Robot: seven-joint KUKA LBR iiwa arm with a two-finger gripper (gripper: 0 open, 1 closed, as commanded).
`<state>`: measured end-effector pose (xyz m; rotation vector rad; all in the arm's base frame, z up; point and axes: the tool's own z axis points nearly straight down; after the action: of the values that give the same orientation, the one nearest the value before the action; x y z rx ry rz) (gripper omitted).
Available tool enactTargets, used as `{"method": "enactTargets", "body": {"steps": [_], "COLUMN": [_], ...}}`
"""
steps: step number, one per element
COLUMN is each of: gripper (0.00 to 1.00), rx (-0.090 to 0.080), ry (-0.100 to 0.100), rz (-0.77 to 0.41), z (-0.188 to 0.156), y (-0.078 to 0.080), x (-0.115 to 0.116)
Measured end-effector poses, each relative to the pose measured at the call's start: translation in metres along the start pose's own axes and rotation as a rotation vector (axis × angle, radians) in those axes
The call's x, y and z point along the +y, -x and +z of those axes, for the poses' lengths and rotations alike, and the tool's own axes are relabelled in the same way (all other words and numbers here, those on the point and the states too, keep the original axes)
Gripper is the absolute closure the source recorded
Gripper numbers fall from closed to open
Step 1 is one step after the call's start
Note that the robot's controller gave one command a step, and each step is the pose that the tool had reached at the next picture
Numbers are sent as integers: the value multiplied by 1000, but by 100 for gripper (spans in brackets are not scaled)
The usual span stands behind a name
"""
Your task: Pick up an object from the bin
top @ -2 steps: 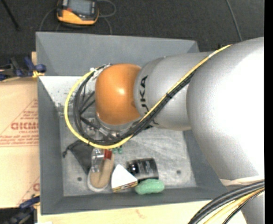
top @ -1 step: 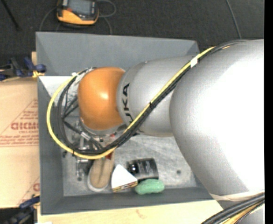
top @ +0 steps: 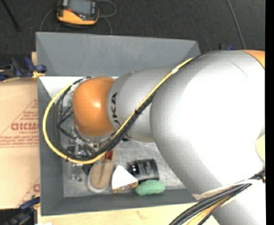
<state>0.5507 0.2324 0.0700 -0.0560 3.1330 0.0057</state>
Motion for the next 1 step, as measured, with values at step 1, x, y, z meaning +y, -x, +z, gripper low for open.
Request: {"method": "enactTargets", "body": {"steps": [1], "gripper": [100], "rx": [1], "ry": [0], "rz": [-421], "z": [-3], "y": [80], "x": [-9]}}
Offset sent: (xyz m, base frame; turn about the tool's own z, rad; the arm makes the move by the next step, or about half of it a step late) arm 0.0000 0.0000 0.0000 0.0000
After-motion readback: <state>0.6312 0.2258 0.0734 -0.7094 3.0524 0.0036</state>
